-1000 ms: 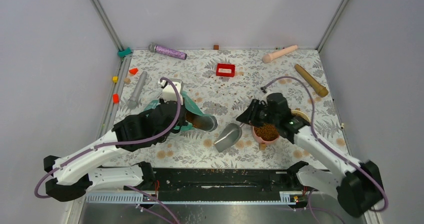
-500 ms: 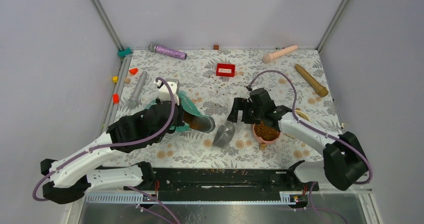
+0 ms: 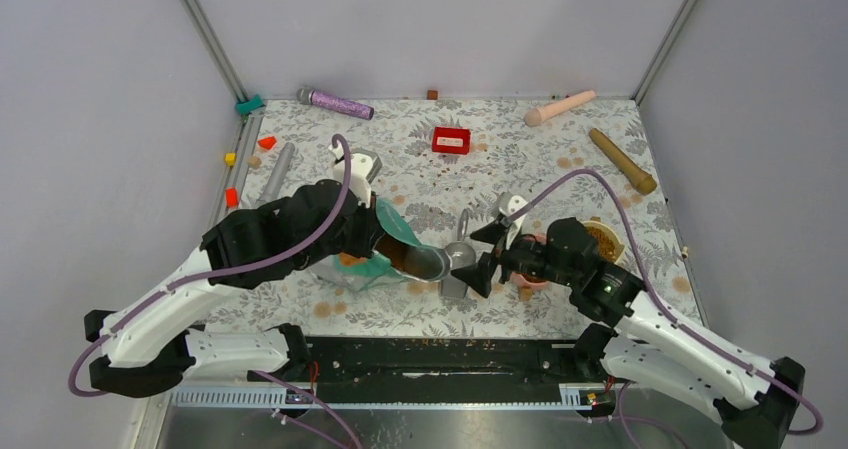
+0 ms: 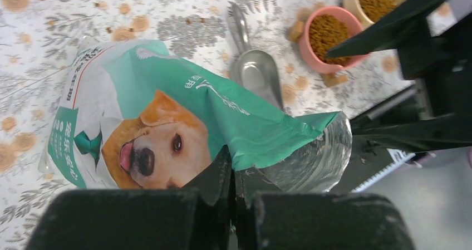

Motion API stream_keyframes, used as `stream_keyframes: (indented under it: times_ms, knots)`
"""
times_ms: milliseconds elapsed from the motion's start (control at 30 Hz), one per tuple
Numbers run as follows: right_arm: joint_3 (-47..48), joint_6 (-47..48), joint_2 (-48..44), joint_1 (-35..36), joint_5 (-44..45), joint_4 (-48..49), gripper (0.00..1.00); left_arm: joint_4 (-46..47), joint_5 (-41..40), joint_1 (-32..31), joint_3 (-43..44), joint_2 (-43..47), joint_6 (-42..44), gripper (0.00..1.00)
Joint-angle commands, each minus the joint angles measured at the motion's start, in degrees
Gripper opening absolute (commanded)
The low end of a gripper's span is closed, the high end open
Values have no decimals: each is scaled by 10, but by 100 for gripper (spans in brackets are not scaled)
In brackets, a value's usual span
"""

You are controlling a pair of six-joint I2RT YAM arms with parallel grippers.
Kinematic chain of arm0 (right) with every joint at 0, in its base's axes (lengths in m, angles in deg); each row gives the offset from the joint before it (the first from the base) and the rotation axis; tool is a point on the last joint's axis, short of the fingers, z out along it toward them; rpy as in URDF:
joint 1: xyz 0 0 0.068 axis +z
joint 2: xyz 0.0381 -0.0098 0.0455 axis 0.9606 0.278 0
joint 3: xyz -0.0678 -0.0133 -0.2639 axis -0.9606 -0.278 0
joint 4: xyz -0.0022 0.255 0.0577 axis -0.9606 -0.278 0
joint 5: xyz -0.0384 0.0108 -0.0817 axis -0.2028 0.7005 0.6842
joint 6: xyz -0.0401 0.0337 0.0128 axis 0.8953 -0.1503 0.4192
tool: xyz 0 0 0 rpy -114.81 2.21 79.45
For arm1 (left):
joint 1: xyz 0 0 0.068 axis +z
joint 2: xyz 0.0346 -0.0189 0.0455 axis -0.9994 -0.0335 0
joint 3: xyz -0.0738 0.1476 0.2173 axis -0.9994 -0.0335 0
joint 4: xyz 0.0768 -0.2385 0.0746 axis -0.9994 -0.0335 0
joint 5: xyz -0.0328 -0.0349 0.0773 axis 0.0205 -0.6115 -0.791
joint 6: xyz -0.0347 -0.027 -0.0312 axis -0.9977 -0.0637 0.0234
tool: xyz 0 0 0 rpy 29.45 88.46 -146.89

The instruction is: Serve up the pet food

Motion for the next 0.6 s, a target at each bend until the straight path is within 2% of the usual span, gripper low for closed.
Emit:
stream_keyframes:
  times_ms: [0, 100, 200, 400, 467, 567]
  knots:
    - [39, 53, 54, 66, -7, 41, 100, 75, 114, -6, 92, -10, -17, 0]
    - [101, 51, 97, 120, 96, -7, 100, 58, 147, -6, 112, -20, -19, 0]
    - [134, 70, 112, 168, 144, -20, 100, 56, 183, -6, 123, -15, -22, 0]
    - [169, 63, 109, 212, 143, 1, 99, 71, 318, -6, 135, 4, -7, 0]
    - [200, 51, 121, 215, 129, -19, 93, 71, 318, -6, 137, 8, -3, 0]
    - [251, 0, 146, 220, 120, -55, 72, 57, 305, -5, 150, 9, 10, 0]
